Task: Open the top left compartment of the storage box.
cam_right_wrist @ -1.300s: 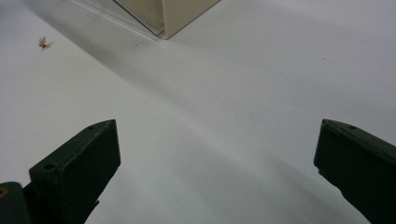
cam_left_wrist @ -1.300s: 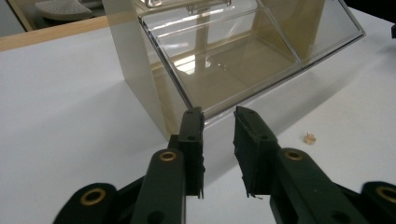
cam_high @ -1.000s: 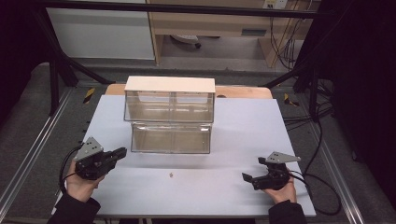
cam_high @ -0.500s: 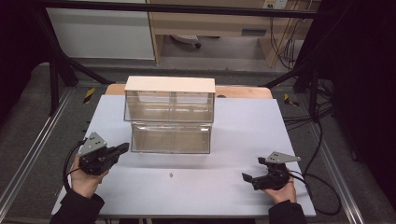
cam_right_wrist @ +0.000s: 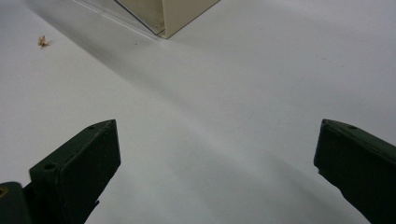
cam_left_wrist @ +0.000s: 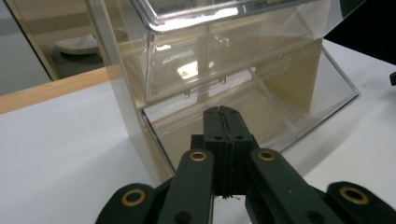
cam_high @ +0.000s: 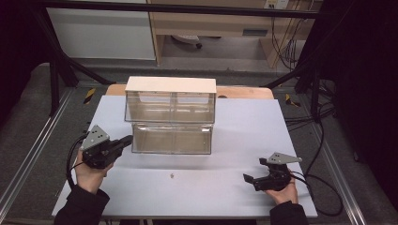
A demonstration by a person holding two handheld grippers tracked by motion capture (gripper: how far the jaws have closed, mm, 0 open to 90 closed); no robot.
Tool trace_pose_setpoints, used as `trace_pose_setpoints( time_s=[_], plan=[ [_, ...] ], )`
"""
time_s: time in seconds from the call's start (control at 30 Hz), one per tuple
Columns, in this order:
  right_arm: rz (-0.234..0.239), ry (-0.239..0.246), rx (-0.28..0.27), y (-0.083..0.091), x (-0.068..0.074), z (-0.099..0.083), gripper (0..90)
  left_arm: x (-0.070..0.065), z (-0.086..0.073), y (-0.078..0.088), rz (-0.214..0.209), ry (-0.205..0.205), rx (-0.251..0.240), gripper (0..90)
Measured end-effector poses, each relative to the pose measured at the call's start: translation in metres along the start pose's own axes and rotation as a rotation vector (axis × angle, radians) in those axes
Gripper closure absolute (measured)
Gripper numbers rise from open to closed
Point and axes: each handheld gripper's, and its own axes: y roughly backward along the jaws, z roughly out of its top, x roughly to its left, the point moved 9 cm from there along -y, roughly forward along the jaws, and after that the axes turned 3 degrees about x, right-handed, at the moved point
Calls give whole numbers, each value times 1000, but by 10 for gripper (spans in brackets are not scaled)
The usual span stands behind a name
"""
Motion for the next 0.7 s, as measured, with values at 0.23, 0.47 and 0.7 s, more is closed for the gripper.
trace_pose_setpoints(
  time_s=[0.23, 0.47, 0.7],
  plan=[
    [-1, 5, 0, 0, 0, 0, 11, -1, 10, -3, 2, -6, -21, 894],
    [0, 5, 0, 0, 0, 0, 12, -1, 24, -7, 5, 6, -56, 895],
    [-1, 2, -1, 0, 0, 0, 12, 0, 28, -11, 9, 11, -68, 895]
  ],
)
